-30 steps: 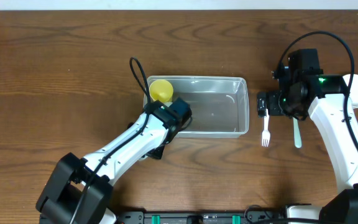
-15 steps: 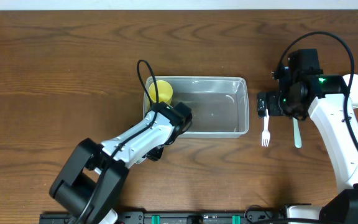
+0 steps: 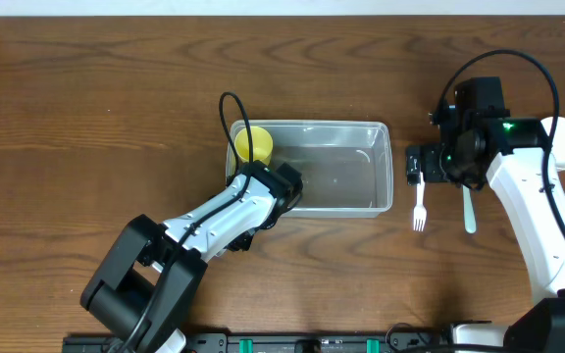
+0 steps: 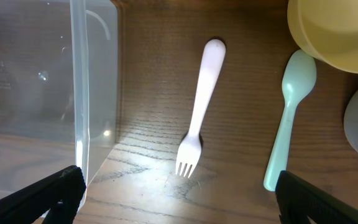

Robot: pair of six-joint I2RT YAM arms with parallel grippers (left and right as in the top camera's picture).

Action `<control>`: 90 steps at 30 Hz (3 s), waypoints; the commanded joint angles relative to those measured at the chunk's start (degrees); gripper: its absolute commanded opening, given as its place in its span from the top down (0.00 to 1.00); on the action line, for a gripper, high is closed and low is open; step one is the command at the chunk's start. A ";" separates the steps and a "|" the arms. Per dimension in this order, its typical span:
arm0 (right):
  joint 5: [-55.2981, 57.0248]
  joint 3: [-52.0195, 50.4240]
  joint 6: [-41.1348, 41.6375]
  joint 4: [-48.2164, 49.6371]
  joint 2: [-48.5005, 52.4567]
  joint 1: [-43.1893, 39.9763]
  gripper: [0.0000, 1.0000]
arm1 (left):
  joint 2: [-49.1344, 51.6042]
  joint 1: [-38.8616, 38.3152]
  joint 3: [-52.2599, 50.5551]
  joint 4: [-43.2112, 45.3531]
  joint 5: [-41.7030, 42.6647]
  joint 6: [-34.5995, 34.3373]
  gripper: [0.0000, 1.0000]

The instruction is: Pack container

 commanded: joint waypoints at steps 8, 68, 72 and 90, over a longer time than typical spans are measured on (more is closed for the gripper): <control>0.22 0.74 0.17 -0.17 0.24 -0.35 0.01 | 0.13 0.17 -0.26 -0.35 -1.81 -0.70 0.77; 0.22 0.74 0.15 -0.46 0.24 -0.35 0.01 | -21.51 8.50 17.49 -9.99 8.37 -14.29 0.76; 0.22 0.74 0.17 -0.46 0.24 -0.35 0.01 | -21.51 13.88 14.99 -7.43 13.88 -12.63 0.67; 0.22 0.74 0.17 -0.66 0.24 -0.35 0.01 | -16.28 22.64 -0.70 6.97 23.89 -7.45 0.64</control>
